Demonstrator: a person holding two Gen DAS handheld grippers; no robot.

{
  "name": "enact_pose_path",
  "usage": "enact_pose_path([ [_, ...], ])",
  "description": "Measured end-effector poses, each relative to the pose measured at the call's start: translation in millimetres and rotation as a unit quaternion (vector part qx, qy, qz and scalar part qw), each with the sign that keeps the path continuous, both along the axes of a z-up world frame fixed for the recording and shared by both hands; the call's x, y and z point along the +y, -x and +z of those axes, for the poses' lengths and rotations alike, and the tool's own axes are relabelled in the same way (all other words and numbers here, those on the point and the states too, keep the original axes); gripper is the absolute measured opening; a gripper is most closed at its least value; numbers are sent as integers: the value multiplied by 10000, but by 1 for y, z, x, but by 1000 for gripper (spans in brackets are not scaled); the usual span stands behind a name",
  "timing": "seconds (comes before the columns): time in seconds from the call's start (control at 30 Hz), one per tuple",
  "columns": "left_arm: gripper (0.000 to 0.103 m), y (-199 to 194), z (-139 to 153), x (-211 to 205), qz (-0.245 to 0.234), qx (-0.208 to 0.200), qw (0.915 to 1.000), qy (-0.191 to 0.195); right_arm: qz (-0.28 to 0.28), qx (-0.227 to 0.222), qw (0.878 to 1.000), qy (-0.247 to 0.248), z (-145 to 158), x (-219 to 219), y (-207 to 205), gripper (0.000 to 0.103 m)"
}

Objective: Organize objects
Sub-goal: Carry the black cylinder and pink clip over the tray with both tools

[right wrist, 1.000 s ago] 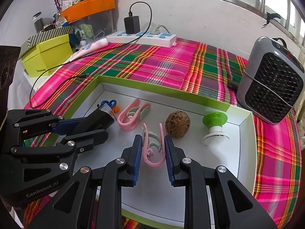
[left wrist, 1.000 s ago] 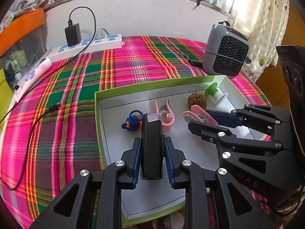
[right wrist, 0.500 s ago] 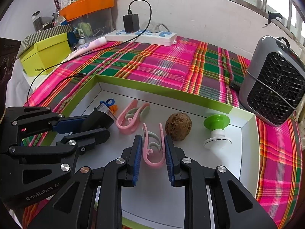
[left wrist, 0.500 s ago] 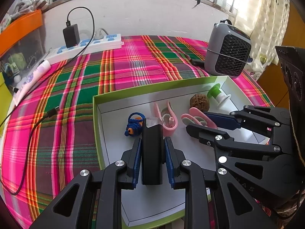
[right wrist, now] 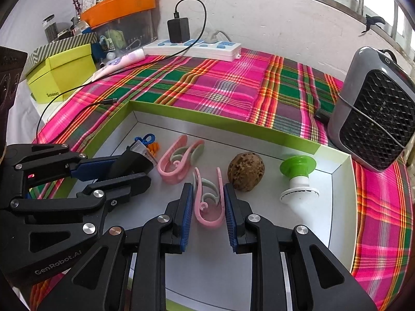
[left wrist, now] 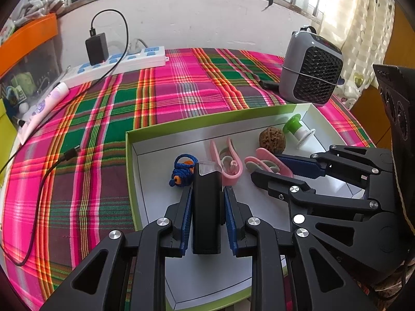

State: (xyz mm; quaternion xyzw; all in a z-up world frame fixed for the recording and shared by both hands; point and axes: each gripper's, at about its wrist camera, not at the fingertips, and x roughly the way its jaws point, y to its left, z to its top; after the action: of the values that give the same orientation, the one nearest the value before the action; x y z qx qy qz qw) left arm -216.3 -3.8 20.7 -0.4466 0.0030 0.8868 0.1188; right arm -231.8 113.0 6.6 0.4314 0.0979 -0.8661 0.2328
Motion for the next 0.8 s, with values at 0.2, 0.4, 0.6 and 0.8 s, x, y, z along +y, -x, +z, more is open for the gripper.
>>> enact_pose_path([
  [0.2, 22, 0, 0, 0, 3, -1, 10000, -10, -23, -4, 10000, 28, 0, 0, 0, 25],
  [0.4, 22, 1, 0, 0, 17, -6, 10000, 8, -37, 9, 10000, 22, 0, 1, 0, 25],
  [0.6, 26, 1, 0, 0, 20, -5, 10000, -5, -83, 39, 9999, 42, 2, 2, 1, 25],
  [0.8, 29, 0, 1, -1, 46, 17, 10000, -5, -118, 57, 9999, 76, 3, 4, 0, 25],
])
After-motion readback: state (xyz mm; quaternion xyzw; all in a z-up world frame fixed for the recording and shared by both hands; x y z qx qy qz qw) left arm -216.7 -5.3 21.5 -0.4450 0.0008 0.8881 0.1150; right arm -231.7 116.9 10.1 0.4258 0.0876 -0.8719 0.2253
